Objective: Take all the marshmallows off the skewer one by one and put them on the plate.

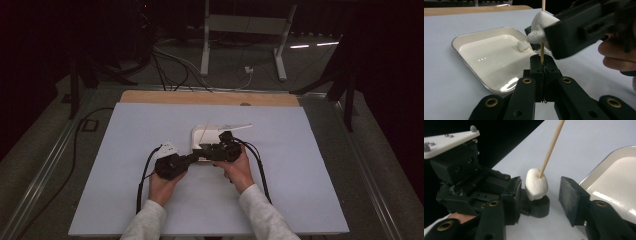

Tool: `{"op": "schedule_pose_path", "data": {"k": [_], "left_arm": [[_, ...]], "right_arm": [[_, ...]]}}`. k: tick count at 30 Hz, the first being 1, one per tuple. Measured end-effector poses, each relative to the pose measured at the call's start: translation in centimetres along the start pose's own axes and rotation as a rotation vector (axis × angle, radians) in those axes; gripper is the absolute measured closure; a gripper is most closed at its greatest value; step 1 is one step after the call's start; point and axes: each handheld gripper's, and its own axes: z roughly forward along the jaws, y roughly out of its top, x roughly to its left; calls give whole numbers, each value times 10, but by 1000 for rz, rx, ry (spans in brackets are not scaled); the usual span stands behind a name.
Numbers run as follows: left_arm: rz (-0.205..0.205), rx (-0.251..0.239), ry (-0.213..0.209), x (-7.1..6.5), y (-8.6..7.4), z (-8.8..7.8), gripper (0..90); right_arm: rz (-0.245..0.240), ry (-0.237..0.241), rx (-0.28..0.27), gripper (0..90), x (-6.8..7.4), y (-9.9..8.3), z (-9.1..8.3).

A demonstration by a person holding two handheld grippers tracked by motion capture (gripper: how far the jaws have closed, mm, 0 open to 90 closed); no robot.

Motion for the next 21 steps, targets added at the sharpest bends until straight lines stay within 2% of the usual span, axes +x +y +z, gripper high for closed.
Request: {"op": "schedule_pose_path", "data": {"k": [5, 8, 10, 15, 16, 17, 21], "left_arm": [[3, 4, -9, -1, 0, 2, 900], [2, 10, -3, -1, -1, 3, 900], [3, 10, 0, -1, -1, 3, 900], [34, 17, 16, -4, 0, 2, 900], [34, 17, 16, -4, 0, 2, 900], [53, 24, 29, -5, -1, 3, 900], [70, 29, 28, -6, -2, 3, 900]], "right_arm": [[18, 2, -3, 602, -1, 1, 2], [18, 7, 5, 701, 0, 0, 2], [15, 6, 6, 726, 1, 0, 3], [35, 28, 4, 762, -1, 1, 0], [35, 28, 4, 762, -1, 1, 0], [38, 23, 9, 767, -1, 1, -1], [44, 22, 8, 773, -2, 2, -4]]}}
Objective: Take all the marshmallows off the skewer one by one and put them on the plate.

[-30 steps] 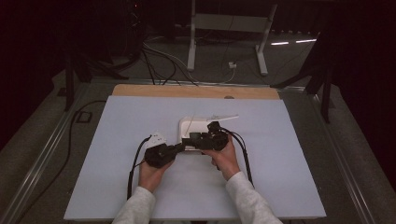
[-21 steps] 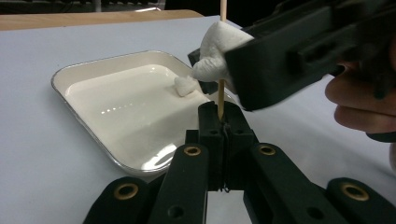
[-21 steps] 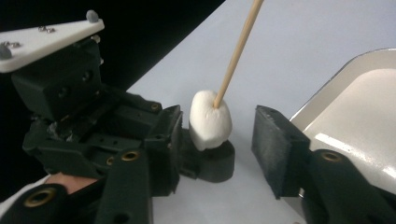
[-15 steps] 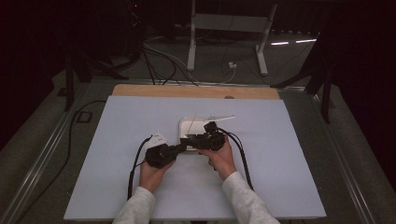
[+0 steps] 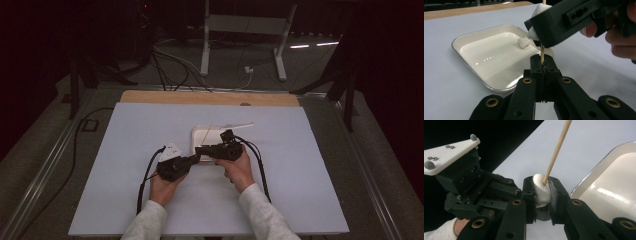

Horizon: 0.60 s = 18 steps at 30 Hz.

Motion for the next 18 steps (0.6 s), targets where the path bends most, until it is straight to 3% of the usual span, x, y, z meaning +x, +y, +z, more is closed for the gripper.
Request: {"op": "schedule_pose_path", "data": {"k": [4, 6, 7, 9, 11, 13, 18], "left_arm": [[17, -4, 3, -1, 0, 0, 900], [40, 26, 20, -1, -2, 1, 900], [47, 40, 31, -1, -5, 2, 900], [23, 21, 5, 0, -5, 2, 900], [57, 31, 10, -5, -3, 5, 900], [57, 27, 12, -5, -3, 5, 900], [85, 28, 41, -6, -4, 4, 900]], "right_arm": [[0, 0, -3, 776, 0, 2, -4], [6, -1, -10, 782, 0, 3, -7], [17, -10, -45, 784, -1, 5, -11], [63, 2, -87, 785, -7, 11, -24], [36, -20, -75, 785, -8, 13, -29], [26, -28, -68, 785, -7, 16, -33], [39, -29, -83, 787, -9, 19, -37]]}}
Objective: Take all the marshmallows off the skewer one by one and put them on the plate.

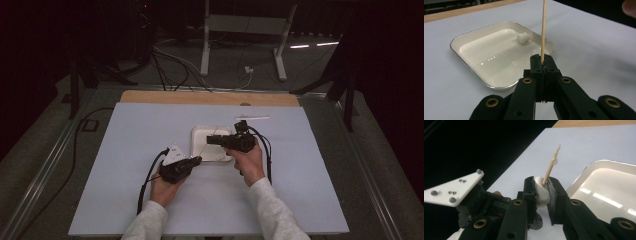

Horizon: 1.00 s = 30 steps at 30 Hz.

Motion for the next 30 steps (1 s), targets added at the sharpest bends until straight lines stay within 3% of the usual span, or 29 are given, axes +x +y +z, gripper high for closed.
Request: {"op": "schedule_pose_path", "data": {"k": [8, 11, 15, 17, 23, 26, 28, 30], "left_arm": [[20, 5, 21, 0, 0, -1, 900], [20, 12, 23, 1, 0, -1, 900], [-9, 5, -3, 2, 0, -3, 900], [-12, 6, 1, 0, 2, -3, 900], [-38, -6, 4, 0, 2, -4, 900], [-34, -15, -4, -2, 4, -4, 900], [-40, -19, -4, -1, 2, -4, 900], [-50, -33, -9, 3, 1, -5, 900]], "right_arm": [[37, 0, -34, 791, -3, 5, -5], [26, -8, -37, 792, -2, 7, -8], [-7, -17, -36, 789, -2, 6, -8], [-1, 22, -40, 768, -2, 6, -8], [-16, 32, 7, 678, 1, -2, 6], [-24, 30, 37, 749, 4, -5, 17], [-33, 7, 6, 831, 6, -6, 19], [-19, 7, -13, 848, 7, -5, 17]]}}
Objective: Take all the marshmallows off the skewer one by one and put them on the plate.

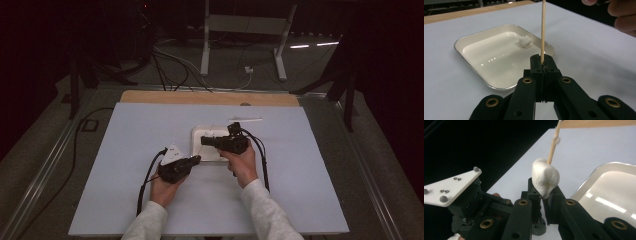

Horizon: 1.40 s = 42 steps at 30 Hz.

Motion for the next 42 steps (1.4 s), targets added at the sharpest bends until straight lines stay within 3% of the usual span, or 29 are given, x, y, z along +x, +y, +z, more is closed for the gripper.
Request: {"op": "schedule_pose_path", "data": {"k": [13, 17, 27, 42], "left_arm": [[2, -42, 0, -1, -2, -1, 900], [5, -31, -1, 0, -3, -1, 900], [5, -25, 11, 1, -5, -2, 900], [-13, -50, 35, 10, -7, -14, 900]], "right_arm": [[3, -26, -71, 855, 4, 4, -7], [9, -31, -89, 855, 3, 7, -9], [3, -20, -77, 853, -2, 13, -11], [-44, -7, -50, 848, 7, 31, 1]]}}
